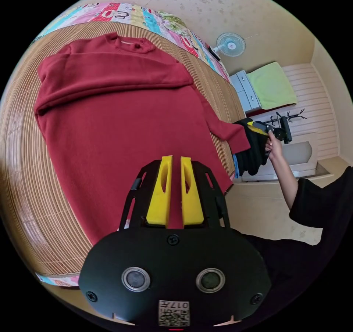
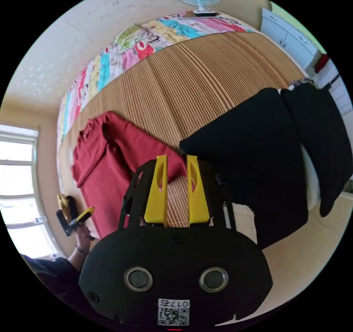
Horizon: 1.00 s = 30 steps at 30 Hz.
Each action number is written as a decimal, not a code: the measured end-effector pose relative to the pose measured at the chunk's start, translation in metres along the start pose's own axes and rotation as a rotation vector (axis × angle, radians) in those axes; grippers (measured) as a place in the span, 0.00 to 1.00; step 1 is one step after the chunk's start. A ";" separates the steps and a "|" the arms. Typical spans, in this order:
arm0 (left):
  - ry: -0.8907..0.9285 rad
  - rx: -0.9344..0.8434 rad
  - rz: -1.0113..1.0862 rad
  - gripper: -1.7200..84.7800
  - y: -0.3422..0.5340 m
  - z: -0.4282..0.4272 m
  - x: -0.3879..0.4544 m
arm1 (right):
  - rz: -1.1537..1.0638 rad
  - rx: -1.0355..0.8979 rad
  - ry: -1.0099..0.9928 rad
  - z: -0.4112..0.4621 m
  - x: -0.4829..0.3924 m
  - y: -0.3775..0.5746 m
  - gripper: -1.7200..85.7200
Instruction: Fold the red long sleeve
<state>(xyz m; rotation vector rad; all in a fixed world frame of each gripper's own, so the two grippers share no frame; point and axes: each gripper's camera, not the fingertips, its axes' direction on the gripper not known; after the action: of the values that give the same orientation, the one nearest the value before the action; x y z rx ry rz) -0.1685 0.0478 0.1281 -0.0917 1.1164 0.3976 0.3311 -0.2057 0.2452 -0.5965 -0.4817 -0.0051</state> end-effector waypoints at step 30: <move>0.035 0.082 -0.091 0.08 0.022 -0.055 -0.031 | -0.214 0.363 -0.389 -0.071 -0.115 0.011 0.05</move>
<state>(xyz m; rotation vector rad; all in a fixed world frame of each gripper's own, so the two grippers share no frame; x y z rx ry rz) -0.2352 0.0453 0.1343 -0.0770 1.1570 0.2692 0.2611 -0.2502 0.1381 -0.1842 -0.9003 -0.0051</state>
